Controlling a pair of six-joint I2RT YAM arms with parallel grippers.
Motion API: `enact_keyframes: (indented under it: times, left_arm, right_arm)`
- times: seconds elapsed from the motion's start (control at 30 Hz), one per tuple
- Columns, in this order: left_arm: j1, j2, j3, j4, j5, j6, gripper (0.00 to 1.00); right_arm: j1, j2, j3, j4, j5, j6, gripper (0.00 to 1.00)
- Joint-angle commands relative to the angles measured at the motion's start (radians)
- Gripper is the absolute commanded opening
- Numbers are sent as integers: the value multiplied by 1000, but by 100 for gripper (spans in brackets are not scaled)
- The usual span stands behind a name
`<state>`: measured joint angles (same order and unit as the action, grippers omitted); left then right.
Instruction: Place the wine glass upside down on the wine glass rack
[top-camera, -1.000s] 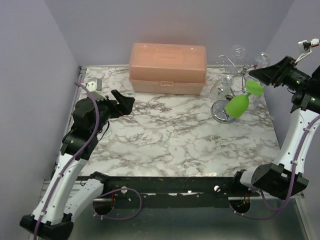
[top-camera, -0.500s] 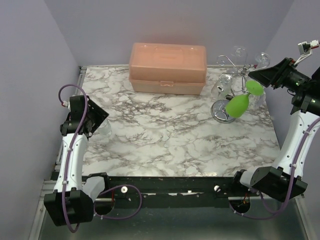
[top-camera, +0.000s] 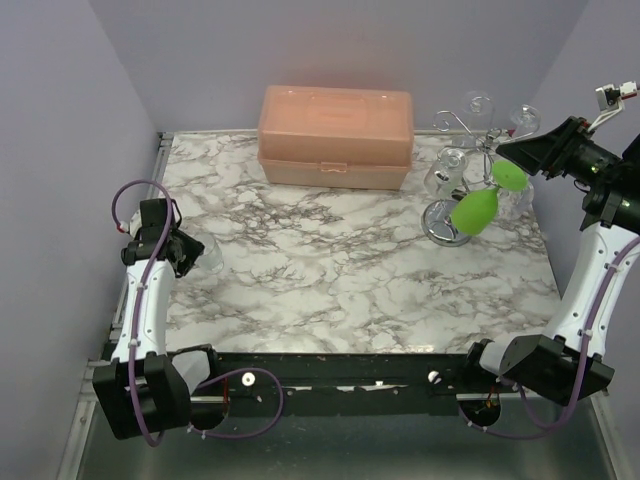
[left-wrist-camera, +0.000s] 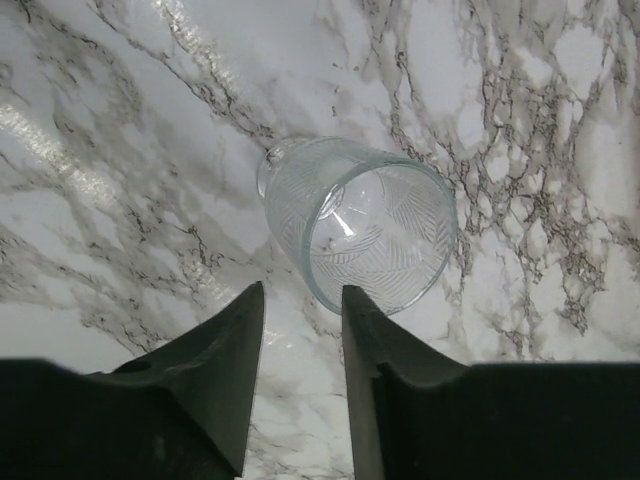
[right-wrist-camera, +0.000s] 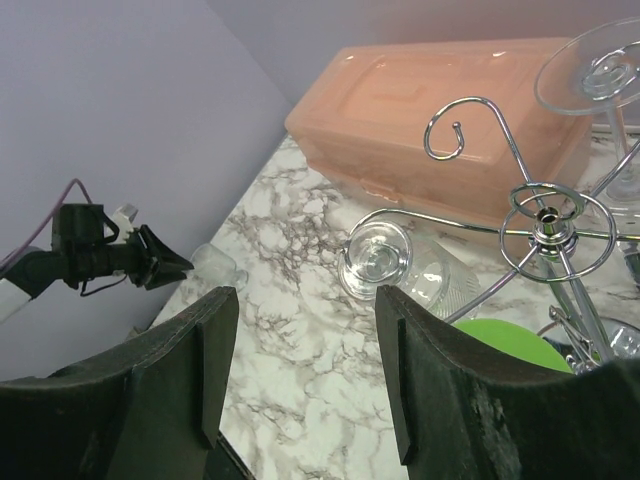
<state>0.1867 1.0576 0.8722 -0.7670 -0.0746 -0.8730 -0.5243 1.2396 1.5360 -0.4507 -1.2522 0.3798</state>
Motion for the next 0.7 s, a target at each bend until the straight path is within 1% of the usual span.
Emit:
enact_keyframes:
  times: [0.0, 0.1, 0.2, 0.23, 0.3, 0.37, 0.4, 0.5, 0.57, 0.67]
  left_arm:
    - [20, 45, -28, 37, -12, -5, 31]
    - [22, 66, -32, 68, 9, 3, 25]
    - [22, 84, -33, 93, 26, 20, 24]
    - [23, 89, -35, 104, 37, 30, 22]
    - [25, 97, -35, 120, 69, 55, 10]
    - [25, 97, -36, 134, 103, 78, 4]
    - [25, 91, -39, 143, 117, 92, 2]
    - [26, 74, -47, 179, 184, 136, 0]
    - [27, 58, -49, 205, 256, 179, 0]
    - [27, -24, -95, 329, 430, 211, 0]
  right_arm:
    - [4, -20, -11, -1, 14, -6, 64]
    - [4, -23, -12, -2, 15, -5, 64]
    - [4, -27, -17, 0, 16, -3, 64]
    - [4, -26, -17, 1, 14, -1, 64]
    - [3, -29, -21, 4, 13, 2, 64]
    - [4, -28, -22, 4, 13, 5, 64]
    - [4, -28, -23, 4, 13, 4, 64]
    - [4, -29, -24, 6, 10, 6, 64]
    - [4, -27, -25, 8, 6, 8, 64]
    - [4, -21, -17, 8, -10, 6, 64]
